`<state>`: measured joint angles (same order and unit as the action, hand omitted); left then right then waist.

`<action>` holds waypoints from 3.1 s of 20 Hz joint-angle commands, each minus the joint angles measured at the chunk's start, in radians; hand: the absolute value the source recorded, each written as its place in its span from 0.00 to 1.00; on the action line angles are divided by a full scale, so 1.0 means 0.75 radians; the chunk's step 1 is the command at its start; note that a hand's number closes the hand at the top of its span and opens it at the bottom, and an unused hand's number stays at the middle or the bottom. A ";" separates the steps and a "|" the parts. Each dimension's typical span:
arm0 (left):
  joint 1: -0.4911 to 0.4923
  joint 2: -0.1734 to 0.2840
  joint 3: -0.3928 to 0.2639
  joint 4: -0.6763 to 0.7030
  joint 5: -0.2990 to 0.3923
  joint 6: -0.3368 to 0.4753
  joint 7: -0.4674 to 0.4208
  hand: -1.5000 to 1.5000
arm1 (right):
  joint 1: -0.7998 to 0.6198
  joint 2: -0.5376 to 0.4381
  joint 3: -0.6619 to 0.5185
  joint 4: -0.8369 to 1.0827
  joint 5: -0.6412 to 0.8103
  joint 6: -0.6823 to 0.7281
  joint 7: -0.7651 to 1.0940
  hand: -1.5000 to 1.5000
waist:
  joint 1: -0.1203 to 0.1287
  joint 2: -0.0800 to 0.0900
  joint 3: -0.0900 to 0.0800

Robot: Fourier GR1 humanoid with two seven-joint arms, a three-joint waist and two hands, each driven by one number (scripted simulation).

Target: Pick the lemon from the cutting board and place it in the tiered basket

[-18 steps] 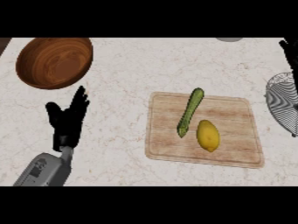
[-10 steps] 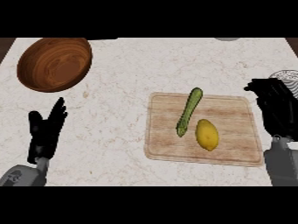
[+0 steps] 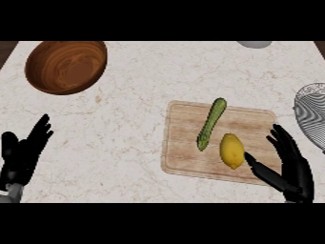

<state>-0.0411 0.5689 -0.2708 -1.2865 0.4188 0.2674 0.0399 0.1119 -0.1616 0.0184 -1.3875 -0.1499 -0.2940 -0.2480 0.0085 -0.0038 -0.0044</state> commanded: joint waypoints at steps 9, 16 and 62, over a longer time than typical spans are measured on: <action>0.069 0.025 0.027 -0.014 0.011 -0.080 -0.004 0.50 | -0.059 -0.387 0.294 -0.447 0.207 0.250 0.921 0.00 | -0.008 0.000 0.002; 0.172 0.085 0.135 -0.110 0.023 -0.152 0.004 0.50 | -0.270 -0.372 0.243 -0.554 0.148 0.321 1.339 0.00 | 0.000 0.002 0.006; 0.068 -0.265 0.504 0.003 -0.422 -0.410 0.071 0.50 | -0.289 -0.007 0.046 -0.161 0.395 0.659 1.238 0.00 | -0.008 0.006 0.006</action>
<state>0.0212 0.3843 0.0896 -1.3199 0.1310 -0.0279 0.1177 -0.0428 -0.1954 0.0694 -1.6195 0.1360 0.1998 0.7194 -0.0010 -0.0042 -0.0044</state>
